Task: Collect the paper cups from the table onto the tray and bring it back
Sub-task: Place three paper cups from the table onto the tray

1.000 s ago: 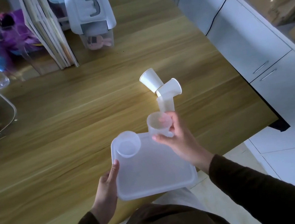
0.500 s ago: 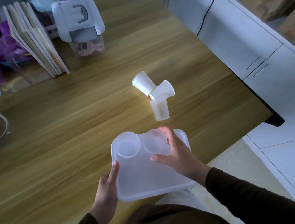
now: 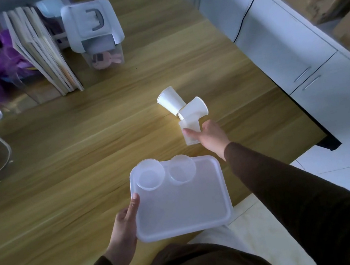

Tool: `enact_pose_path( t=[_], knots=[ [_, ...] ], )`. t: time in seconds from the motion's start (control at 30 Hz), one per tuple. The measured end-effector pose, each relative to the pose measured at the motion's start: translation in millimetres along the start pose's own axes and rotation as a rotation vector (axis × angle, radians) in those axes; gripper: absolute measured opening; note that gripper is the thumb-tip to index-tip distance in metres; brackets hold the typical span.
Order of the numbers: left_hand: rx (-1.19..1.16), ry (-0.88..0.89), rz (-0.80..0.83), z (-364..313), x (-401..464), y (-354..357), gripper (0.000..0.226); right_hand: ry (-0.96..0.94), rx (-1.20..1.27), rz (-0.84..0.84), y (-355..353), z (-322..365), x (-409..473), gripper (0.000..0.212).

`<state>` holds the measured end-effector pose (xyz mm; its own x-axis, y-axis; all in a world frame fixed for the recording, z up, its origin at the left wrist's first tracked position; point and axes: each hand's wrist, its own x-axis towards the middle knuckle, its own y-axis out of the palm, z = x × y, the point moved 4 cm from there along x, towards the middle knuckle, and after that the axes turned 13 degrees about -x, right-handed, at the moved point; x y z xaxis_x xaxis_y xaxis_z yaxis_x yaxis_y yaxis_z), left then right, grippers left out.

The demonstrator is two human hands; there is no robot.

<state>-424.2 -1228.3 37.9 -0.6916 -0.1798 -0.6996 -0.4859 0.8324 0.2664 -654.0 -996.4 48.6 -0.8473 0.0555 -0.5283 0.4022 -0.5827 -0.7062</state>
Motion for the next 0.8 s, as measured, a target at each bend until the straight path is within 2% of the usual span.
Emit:
enact_pose_path(
  t=[0.1,0.17,0.23,0.33,0.37,0.47,0.57,0.7,0.8],
  knots=[
    [0.001,0.005,0.003,-1,-1,-1,0.051,0.033,0.056,0.022,17,1,15,0.085],
    [-0.003,0.003,-0.002,-1,0,-1,0.051,0.036,0.045,0.045,23,1,20,0.085],
    [-0.005,0.0,-0.005,-1,0,-2,0.05,0.044,0.059,0.073,22,1,17,0.069],
    [-0.006,0.0,-0.006,-1,2,-2,0.049,-0.018,0.11,0.098,7,-1,1,0.034],
    [-0.004,-0.001,-0.007,-1,3,-2,0.049,-0.039,0.128,0.094,-1,-2,-7,0.029],
    [0.001,-0.005,0.006,-1,5,1,0.048,-0.081,0.227,0.04,-25,-5,-37,0.049],
    [0.007,-0.009,0.025,-2,7,5,0.048,-0.251,0.44,0.062,-37,-2,-77,0.057],
    [0.026,-0.012,0.048,-5,9,11,0.05,-0.437,0.321,0.078,-24,-3,-116,0.072],
    [0.038,-0.012,0.062,-8,9,14,0.049,-0.441,0.262,0.076,-9,-4,-122,0.073]
  ],
)
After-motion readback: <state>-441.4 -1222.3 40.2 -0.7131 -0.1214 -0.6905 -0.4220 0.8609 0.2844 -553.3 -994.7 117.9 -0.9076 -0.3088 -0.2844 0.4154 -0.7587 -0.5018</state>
